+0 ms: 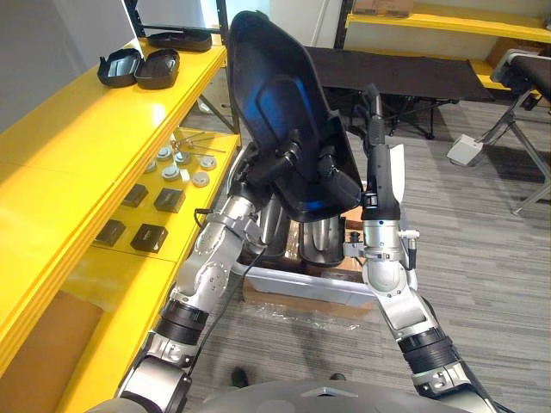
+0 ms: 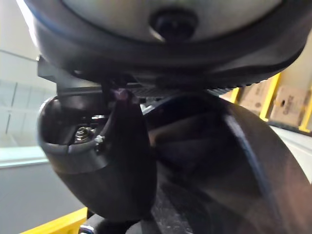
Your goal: Walk over and take three plastic housings, then place them on the shelf
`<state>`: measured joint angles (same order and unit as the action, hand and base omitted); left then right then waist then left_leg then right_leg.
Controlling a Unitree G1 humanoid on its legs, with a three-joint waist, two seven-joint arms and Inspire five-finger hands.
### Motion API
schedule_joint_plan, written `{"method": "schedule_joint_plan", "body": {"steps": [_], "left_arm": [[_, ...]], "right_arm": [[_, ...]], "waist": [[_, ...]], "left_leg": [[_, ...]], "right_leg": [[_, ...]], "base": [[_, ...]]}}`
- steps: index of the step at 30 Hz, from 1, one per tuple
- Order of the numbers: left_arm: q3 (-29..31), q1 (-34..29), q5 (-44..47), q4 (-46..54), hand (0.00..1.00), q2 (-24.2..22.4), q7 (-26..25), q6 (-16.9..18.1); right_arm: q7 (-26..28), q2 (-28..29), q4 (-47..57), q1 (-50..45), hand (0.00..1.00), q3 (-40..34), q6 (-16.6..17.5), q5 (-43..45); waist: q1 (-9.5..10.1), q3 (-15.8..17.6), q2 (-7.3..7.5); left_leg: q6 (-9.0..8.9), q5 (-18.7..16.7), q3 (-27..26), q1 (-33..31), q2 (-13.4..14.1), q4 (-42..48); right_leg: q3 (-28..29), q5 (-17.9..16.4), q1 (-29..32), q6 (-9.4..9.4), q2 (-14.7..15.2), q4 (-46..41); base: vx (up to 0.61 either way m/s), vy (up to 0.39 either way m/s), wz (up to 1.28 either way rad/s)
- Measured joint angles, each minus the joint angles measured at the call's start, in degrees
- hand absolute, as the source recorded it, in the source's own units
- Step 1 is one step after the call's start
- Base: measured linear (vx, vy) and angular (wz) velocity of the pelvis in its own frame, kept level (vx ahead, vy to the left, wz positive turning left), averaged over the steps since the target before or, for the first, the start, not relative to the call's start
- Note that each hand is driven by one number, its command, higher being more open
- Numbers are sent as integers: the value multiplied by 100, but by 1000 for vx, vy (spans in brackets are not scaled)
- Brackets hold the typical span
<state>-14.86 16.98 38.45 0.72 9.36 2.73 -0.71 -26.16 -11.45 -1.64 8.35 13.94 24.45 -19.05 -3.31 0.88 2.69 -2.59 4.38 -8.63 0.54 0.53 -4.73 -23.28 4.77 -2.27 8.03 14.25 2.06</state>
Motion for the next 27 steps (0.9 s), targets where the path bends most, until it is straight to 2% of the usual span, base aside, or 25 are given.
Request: {"method": "schedule_joint_plan", "body": {"steps": [5,8,12,17,27], "left_arm": [[-110,-69,-1228,294,0,-46,-475,87],[-122,-237,-1968,441,0,-191,-855,286],[12,-395,-2638,462,0,-272,-1315,597],[441,-634,-3238,660,0,-326,-1880,819],[693,-1052,-3462,662,0,-438,-2449,825]], "right_arm": [[123,55,0,-26,100,26,-172,28],[336,103,0,-83,100,22,-203,361],[938,125,0,-366,100,31,-251,921],[2045,309,4,-847,100,-24,-271,2312],[3501,577,677,-1484,100,-397,-456,3777]], "waist": [[1,0,0],[8,0,0],[7,0,-1],[-2,0,-1],[-55,-2,0]], "left_leg": [[0,0,-3,4,4,0],[0,0,-8,9,6,0],[0,0,-13,29,9,-1],[-8,-9,-42,46,17,-3],[-25,-61,-220,71,33,-3]], "right_leg": [[4,0,3,0,-5,0],[6,0,2,0,-8,0],[8,-2,-16,-2,-12,0],[39,-15,-14,-21,-20,-1],[229,-16,82,-24,-31,-13]], "base": [[0,0,0],[0,0,0],[0,0,0],[0,0,-2],[4,2,-9]]}}
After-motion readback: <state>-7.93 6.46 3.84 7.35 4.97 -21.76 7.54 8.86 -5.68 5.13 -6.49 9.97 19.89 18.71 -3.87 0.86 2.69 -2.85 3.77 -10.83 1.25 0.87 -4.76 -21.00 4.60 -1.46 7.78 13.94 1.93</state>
